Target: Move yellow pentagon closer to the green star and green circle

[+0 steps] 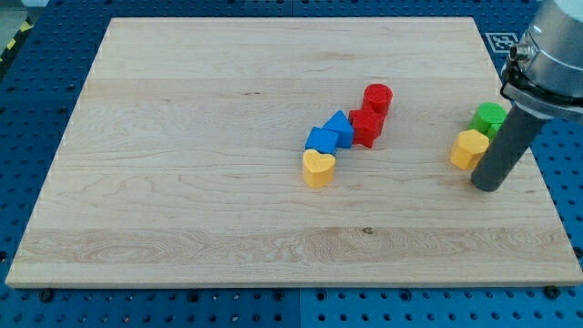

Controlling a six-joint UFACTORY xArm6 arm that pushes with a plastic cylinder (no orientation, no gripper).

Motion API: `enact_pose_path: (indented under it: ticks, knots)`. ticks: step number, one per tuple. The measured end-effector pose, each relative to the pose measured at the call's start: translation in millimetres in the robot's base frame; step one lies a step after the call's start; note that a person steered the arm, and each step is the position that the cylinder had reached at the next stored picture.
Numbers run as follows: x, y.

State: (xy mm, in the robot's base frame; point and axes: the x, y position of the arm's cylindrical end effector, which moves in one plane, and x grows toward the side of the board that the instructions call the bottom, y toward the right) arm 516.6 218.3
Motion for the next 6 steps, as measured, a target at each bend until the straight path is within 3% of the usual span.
enact_pose_path:
  ticks: [1, 4, 6]
  knots:
    - [0.1, -41.6]
    - [-23.8, -6.4]
    - [-5.8, -47.3]
